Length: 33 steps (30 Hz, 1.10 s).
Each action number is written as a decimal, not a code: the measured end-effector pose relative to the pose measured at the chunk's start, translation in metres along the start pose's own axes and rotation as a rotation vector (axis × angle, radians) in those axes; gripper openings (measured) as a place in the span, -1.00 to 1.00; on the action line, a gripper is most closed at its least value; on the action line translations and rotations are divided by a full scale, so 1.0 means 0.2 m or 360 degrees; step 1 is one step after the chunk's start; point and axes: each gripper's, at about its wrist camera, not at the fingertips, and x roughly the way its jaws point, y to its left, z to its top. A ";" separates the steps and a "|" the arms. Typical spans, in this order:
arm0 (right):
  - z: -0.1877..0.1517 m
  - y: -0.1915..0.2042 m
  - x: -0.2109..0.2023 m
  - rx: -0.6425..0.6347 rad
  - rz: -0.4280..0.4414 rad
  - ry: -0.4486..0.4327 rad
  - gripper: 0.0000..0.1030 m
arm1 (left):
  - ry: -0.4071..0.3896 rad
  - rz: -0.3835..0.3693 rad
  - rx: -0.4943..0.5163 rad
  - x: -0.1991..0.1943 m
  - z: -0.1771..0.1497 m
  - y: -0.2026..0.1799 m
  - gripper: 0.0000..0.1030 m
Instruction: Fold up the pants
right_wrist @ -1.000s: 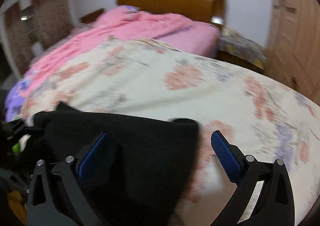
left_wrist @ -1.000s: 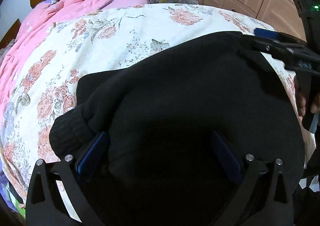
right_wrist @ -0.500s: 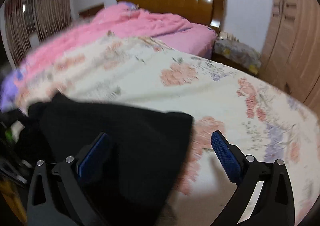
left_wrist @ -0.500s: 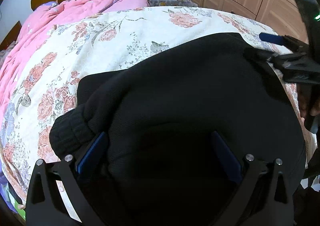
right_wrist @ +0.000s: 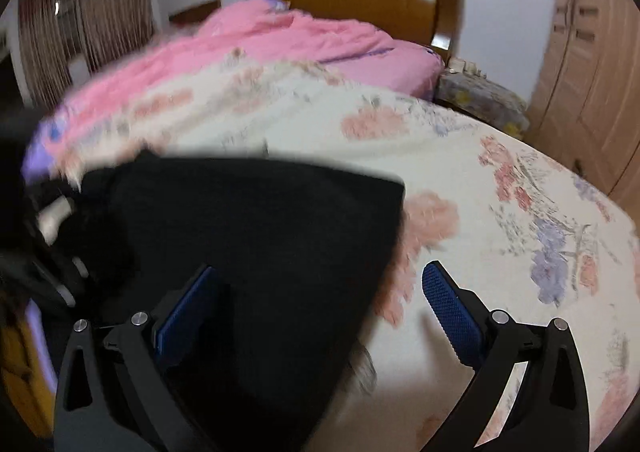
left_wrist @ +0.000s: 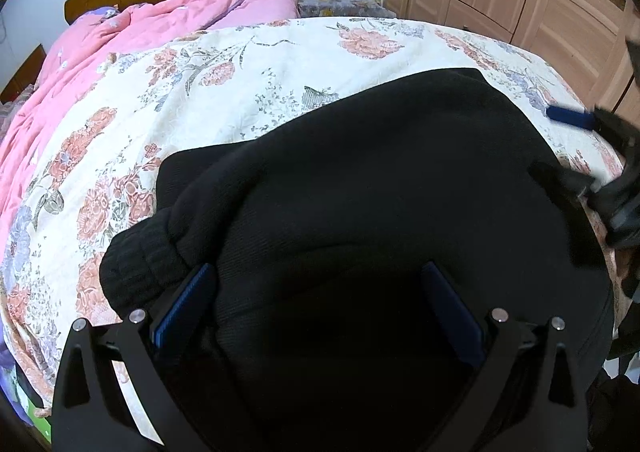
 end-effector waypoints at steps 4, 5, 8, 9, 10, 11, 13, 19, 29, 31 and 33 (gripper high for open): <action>-0.03 -0.09 -0.05 0.0231 0.0004 -0.0005 0.91 | -0.0015 0.0033 0.0000 -0.02 -0.01 -0.02 0.97; -0.03 -0.08 -0.08 0.0214 -0.0012 -0.0019 0.91 | -0.0022 0.0070 0.0005 -0.04 -0.01 -0.04 0.97; -0.08 0.00 -0.22 0.0147 0.0131 -0.0052 0.91 | -0.0093 0.0192 0.0044 -0.18 -0.06 -0.12 0.97; -0.10 0.03 -0.25 0.0118 0.0163 -0.0061 0.91 | -0.0126 0.0191 0.0051 -0.23 -0.09 -0.14 0.97; -0.13 0.08 -0.30 0.0055 0.0197 -0.0078 0.91 | -0.0138 0.0183 0.0044 -0.26 -0.11 -0.15 0.97; -0.17 0.13 -0.33 0.0010 0.0210 -0.0086 0.91 | -0.0145 0.0196 0.0007 -0.29 -0.16 -0.13 0.97; -0.21 0.19 -0.35 -0.0016 0.0243 -0.0060 0.91 | -0.0153 0.0252 -0.0077 -0.32 -0.24 -0.09 0.97; -0.35 0.20 -0.28 0.0007 0.0320 0.0046 0.91 | -0.0172 0.0034 -0.0315 -0.31 -0.41 0.05 0.97; -0.38 0.15 -0.26 0.0104 0.0428 0.0142 0.91 | -0.0134 0.0013 -0.0289 -0.30 -0.37 0.06 0.97; -0.35 0.13 -0.30 0.0075 0.0418 0.0116 0.91 | -0.0142 0.0042 -0.0270 -0.34 -0.31 0.05 0.97; -0.28 0.08 -0.34 0.0062 0.0351 0.0039 0.91 | -0.0223 0.0075 -0.0247 -0.40 -0.27 0.08 0.97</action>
